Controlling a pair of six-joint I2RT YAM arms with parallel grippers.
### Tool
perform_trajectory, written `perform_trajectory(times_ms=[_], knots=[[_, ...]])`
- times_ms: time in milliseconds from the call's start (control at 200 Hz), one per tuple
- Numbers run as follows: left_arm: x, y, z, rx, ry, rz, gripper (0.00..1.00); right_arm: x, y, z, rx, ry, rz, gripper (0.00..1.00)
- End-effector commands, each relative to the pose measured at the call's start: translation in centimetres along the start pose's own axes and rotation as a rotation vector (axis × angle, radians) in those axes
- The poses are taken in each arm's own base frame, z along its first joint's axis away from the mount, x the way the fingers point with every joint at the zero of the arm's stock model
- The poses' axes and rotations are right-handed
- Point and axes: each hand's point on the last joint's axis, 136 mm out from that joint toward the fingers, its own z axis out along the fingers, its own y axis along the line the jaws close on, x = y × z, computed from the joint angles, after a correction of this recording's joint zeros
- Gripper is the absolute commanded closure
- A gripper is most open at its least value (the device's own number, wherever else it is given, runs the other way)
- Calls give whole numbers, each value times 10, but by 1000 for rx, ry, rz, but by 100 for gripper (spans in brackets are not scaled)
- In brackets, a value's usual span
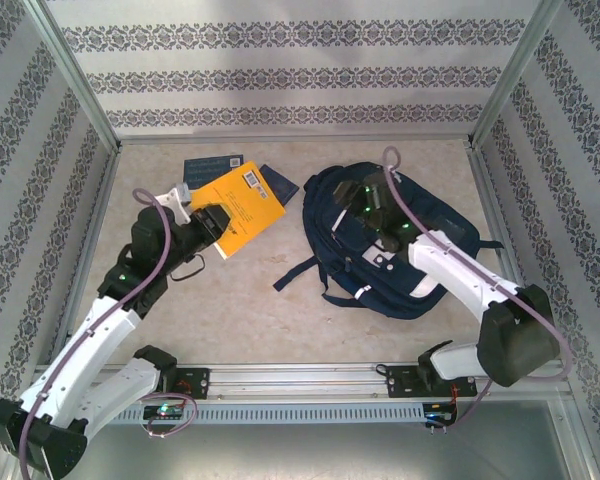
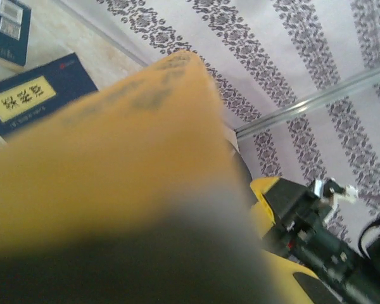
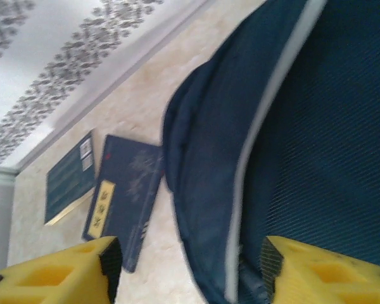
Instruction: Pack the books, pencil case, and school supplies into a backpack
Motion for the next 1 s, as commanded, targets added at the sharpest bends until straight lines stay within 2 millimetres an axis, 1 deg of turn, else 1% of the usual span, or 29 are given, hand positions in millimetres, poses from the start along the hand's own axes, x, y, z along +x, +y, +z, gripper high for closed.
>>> perform_trajectory(times_ms=[0, 60, 120, 210, 340, 430, 555, 605, 675, 725, 735, 799, 874, 889, 949, 994], knots=[[0, -7, -12, -8, 53, 190, 100, 8, -7, 16, 23, 104, 12, 45], [1, -5, -13, -14, 52, 216, 100, 7, -4, 24, 14, 118, 15, 46], [3, -13, -14, 43, 51, 241, 100, 6, 2, 35, -3, 131, 11, 48], [5, -22, -16, 101, 42, 264, 100, 5, 4, 48, 7, 150, 18, 51], [5, -22, -17, 129, 15, 288, 100, 6, -4, 69, 37, 165, 58, 54], [6, -24, -17, 148, 18, 281, 100, 4, -10, 79, 59, 167, 76, 56], [4, -24, -20, 144, 13, 291, 100, 1, -7, 90, 54, 163, 71, 57], [3, -23, -21, 139, 12, 292, 100, 3, -5, 95, 49, 176, 69, 59], [2, -22, -22, 135, 8, 292, 100, 5, -5, 102, 48, 188, 67, 65], [1, -18, -21, 120, 6, 284, 100, 6, -5, 105, 55, 189, 53, 73], [1, -17, -21, 116, 4, 282, 100, 5, -6, 105, 58, 188, 53, 74], [-1, -12, -21, 93, -3, 271, 100, 6, -9, 106, 76, 187, 34, 87], [-4, -6, -20, 71, -6, 261, 100, 4, -7, 103, 72, 190, -2, 99], [-4, -6, -20, 69, -7, 260, 100, 4, -5, 102, 68, 189, -6, 100], [-6, -6, -20, 63, -9, 261, 100, 0, 2, 95, 43, 187, -47, 100], [-7, -2, -19, 41, -11, 255, 100, -2, 9, 88, 24, 184, -79, 100]])
